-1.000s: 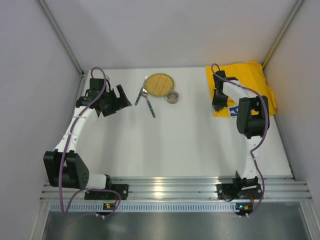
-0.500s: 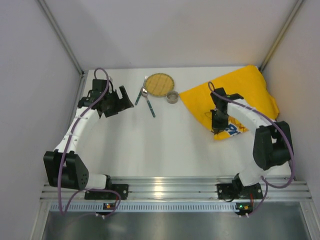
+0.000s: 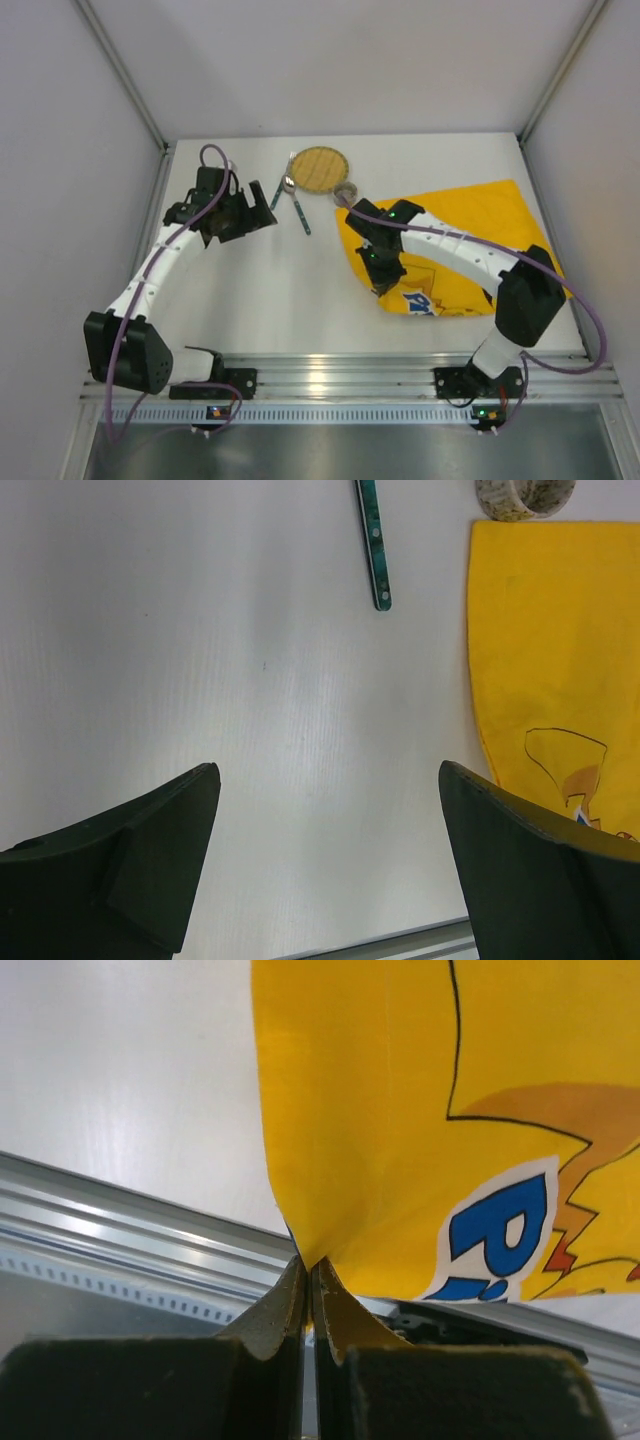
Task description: Set the dinner table for one person
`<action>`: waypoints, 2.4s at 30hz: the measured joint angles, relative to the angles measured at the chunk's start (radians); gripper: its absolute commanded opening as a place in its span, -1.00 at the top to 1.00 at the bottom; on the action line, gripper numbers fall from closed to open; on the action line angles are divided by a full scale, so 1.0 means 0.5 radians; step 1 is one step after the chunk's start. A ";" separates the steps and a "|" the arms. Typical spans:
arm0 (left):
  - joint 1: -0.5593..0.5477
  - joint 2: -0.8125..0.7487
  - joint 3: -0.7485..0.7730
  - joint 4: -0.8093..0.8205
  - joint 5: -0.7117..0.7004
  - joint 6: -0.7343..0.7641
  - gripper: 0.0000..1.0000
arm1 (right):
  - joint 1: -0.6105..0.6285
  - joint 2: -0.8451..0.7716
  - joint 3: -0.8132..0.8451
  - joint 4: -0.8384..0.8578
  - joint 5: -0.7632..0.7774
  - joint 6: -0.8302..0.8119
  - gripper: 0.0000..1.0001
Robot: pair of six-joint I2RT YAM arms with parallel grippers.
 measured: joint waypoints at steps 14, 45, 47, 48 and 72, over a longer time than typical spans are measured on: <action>-0.024 -0.151 -0.019 -0.124 -0.147 -0.010 -0.92 | 0.499 0.898 1.424 -0.202 -0.268 -0.021 1.00; -0.420 0.599 -0.013 0.114 -0.105 0.024 -0.90 | -0.413 -0.143 0.248 0.047 -0.116 -0.195 -1.00; -0.428 0.680 -0.045 0.153 -0.069 0.025 -0.89 | -0.457 -0.185 0.130 0.047 -0.107 -0.198 -1.00; -0.427 0.713 -0.047 0.170 -0.047 0.026 -0.89 | -0.462 -0.211 0.079 0.049 -0.108 -0.198 -0.99; -0.416 1.057 0.001 0.528 0.016 0.125 1.00 | -0.489 -0.301 -0.205 0.135 -0.133 -0.149 -0.99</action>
